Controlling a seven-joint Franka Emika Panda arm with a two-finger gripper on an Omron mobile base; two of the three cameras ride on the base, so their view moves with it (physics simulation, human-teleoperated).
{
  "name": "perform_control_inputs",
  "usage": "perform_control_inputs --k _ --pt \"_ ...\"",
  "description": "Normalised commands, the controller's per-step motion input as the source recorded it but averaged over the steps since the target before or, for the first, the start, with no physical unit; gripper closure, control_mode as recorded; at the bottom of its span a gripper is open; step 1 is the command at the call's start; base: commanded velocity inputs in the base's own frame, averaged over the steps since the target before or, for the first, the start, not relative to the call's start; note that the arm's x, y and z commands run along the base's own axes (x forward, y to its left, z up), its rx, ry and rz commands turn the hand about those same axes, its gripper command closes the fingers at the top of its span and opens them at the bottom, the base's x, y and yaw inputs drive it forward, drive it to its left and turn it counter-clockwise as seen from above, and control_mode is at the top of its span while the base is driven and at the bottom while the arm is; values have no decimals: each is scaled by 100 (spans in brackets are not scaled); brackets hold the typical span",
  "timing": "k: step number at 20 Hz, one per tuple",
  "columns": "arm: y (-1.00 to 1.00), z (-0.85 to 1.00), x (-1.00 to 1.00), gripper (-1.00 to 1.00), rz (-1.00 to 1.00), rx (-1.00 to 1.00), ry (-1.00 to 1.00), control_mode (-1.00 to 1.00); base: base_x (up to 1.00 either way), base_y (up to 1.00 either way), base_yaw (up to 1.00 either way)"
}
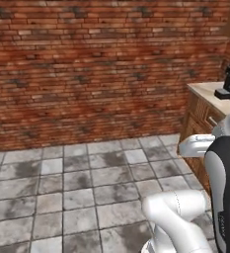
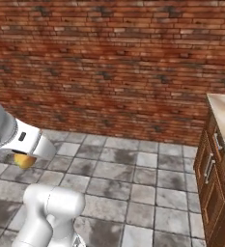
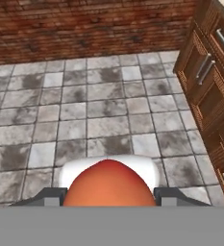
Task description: Pick the mangos from the cabinet and place them in one bowl. Pick the bell pepper from the sink and place it in the other bowl.
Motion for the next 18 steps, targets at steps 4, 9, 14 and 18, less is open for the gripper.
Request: perform_control_inputs --k 4,9,14,18 --pt "0 0 0 100 0 0 0 100 0 54 34" --pt "0 0 0 100 0 0 0 100 0 41 34" --pt "0 0 0 100 0 0 0 100 0 31 38" --pt "0 0 0 100 0 0 0 100 6 45 39"
